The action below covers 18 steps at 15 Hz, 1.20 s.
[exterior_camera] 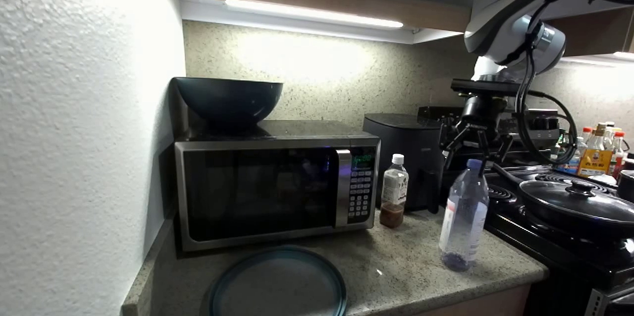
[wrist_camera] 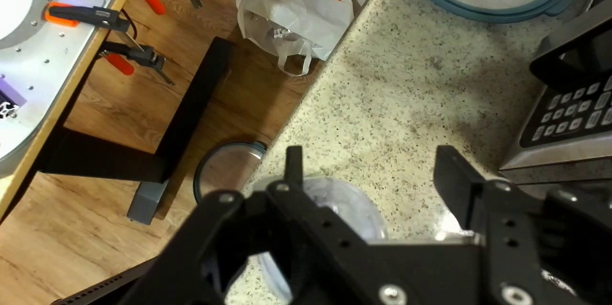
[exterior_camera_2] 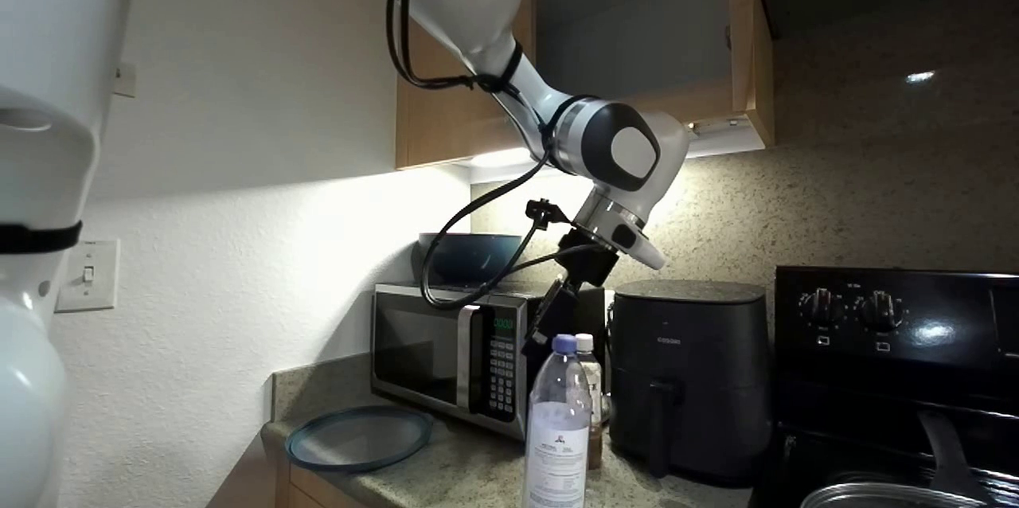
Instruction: Remove the bottle from the open cabinet, put it on the counter, put it back in the cabinet and then put it back on the counter
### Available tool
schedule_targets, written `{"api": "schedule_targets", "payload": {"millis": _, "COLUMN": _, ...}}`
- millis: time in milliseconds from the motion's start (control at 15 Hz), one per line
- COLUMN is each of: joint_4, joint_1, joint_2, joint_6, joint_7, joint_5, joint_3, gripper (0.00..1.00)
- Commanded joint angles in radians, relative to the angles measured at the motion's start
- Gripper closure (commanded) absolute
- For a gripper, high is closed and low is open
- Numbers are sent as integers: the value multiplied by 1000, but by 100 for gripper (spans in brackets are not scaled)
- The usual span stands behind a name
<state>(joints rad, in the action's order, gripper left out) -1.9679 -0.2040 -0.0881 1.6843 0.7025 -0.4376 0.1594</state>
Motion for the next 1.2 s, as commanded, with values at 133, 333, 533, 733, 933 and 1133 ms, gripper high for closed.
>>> {"api": "schedule_targets", "payload": {"millis": 133, "joint_4": 16, "joint_1": 4, "joint_2": -4, "joint_6": -7, "joint_7": -35, "joint_5": -28, "joint_3": 13, "gripper": 0}}
{"api": "schedule_targets", "payload": {"millis": 333, "joint_4": 18, "joint_1": 3, "joint_2": -3, "joint_6": -7, "joint_7": -35, "joint_5": -31, "joint_3": 16, "gripper": 0}}
{"api": "schedule_targets", "payload": {"millis": 533, "joint_4": 16, "joint_1": 3, "joint_2": 8, "joint_6": -11, "joint_7": -28, "joint_5": -31, "joint_3": 18, "gripper": 0}}
{"api": "schedule_targets", "payload": {"millis": 733, "joint_4": 2, "joint_1": 9, "joint_2": 65, "joint_6": -21, "joint_7": -19, "joint_5": -16, "joint_3": 16, "gripper": 0}}
{"api": "schedule_targets", "payload": {"millis": 933, "joint_4": -18, "joint_1": 17, "joint_2": 162, "joint_6": -5, "joint_7": -12, "joint_5": 13, "joint_3": 12, "gripper": 0}}
{"api": "schedule_targets", "payload": {"millis": 1133, "joint_4": -28, "joint_1": 22, "joint_2": 269, "joint_6": 22, "joint_7": -6, "joint_5": 40, "joint_3": 2, "gripper": 0}}
